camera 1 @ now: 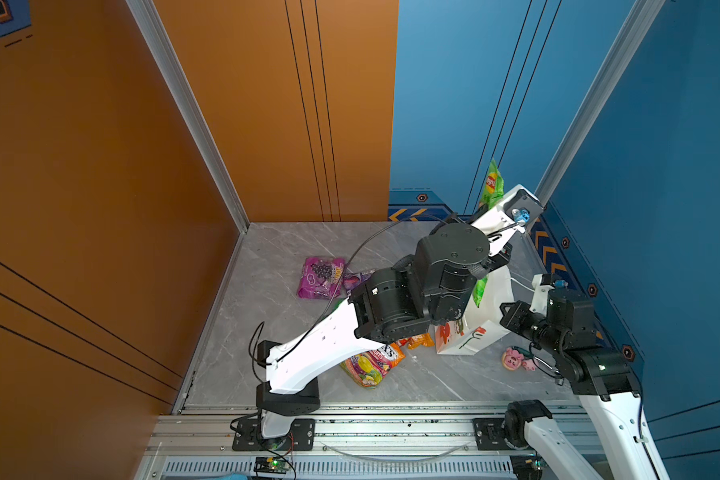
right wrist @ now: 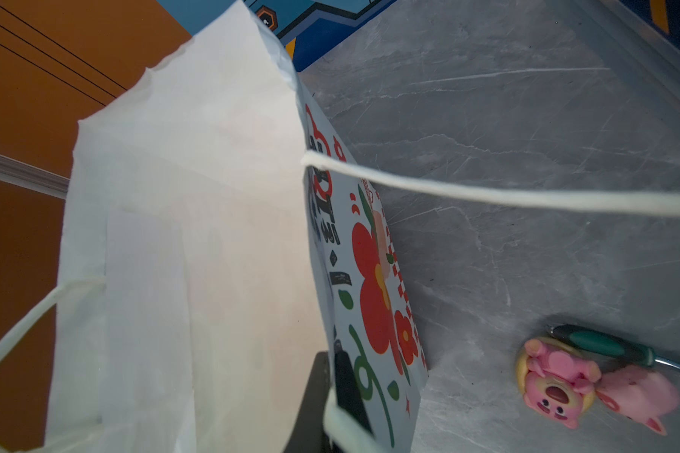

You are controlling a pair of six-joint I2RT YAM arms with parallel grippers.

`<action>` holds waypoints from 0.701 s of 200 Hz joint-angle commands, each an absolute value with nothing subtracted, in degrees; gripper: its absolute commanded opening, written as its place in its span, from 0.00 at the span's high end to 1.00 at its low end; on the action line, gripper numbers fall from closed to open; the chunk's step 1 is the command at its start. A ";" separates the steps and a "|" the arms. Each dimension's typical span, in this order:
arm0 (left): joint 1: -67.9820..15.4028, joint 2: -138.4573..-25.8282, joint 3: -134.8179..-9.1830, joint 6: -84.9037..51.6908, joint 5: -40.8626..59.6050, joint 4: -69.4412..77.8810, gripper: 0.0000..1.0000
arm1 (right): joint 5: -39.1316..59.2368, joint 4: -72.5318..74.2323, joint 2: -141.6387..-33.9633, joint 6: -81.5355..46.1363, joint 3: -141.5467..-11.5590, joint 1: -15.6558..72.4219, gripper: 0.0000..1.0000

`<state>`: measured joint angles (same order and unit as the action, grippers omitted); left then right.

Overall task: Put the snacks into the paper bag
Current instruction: 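Lift the green chips bag with the left gripper and carry it toward the white bag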

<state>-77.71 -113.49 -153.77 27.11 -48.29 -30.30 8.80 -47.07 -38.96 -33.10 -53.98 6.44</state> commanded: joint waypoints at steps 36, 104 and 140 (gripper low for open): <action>-77.89 -114.05 -153.73 29.19 -47.27 -21.88 1.00 | 10.03 -44.63 -39.85 -33.93 -55.35 7.21 1.00; -76.12 -114.56 -153.68 29.56 -48.42 -18.41 1.00 | 8.52 -44.82 -40.34 -34.49 -55.02 7.70 1.00; -75.41 -115.32 -151.59 27.94 -50.21 -17.93 1.00 | 5.48 -45.26 -40.14 -36.12 -55.46 8.88 1.00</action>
